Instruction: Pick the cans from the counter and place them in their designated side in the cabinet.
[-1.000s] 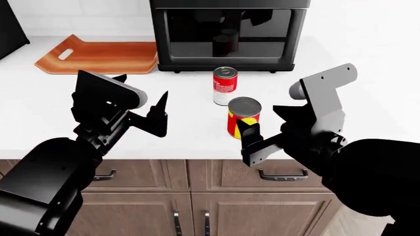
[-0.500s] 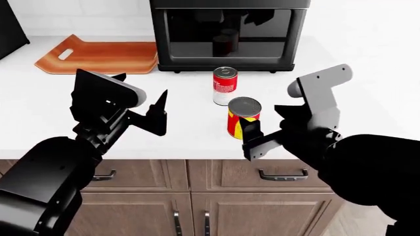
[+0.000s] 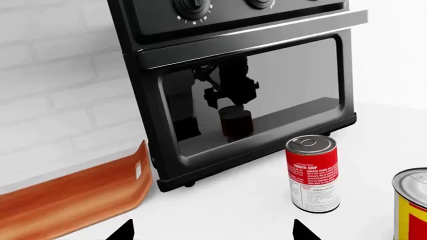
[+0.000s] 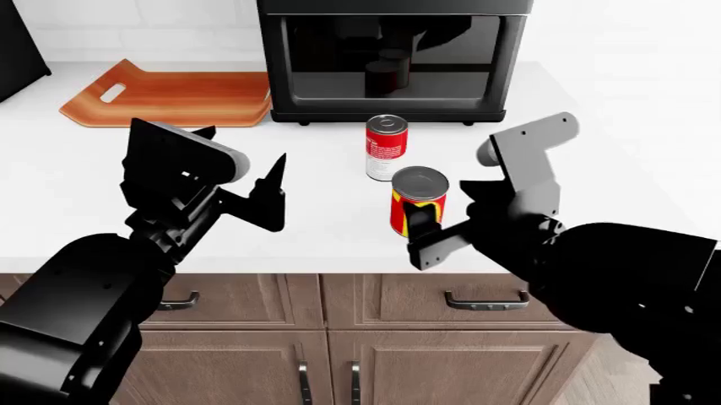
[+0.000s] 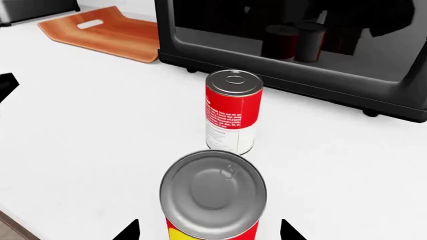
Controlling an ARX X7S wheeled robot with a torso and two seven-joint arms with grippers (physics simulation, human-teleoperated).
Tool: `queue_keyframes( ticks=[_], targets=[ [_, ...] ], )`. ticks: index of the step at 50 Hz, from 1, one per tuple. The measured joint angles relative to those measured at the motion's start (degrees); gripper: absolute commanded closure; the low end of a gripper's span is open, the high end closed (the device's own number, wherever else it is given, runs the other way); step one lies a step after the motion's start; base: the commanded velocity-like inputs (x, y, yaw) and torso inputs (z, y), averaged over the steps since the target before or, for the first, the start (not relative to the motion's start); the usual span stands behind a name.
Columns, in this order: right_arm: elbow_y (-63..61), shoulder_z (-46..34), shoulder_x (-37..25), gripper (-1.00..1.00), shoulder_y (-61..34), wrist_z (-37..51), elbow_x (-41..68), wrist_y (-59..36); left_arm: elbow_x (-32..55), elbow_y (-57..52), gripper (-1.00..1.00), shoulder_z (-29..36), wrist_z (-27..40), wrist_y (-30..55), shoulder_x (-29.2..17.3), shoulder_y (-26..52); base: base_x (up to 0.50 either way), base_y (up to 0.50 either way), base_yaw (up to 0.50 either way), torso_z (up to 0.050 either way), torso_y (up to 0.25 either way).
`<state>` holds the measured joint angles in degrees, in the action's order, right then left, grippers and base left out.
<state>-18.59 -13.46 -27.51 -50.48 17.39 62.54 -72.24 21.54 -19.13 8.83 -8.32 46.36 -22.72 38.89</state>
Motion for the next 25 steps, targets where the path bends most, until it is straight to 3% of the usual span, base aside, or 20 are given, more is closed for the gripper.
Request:
queue_keyframes(
  ticks=[25],
  targets=[
    [7.9,-6.4,1.2,-1.0,-0.9,-6.5,-7.3,7.4,0.3,1.0,-1.0,0.2,0.1,-0.8,0.0,-0.1,0.0,0.0,0.0,0.0,0.0]
  ],
)
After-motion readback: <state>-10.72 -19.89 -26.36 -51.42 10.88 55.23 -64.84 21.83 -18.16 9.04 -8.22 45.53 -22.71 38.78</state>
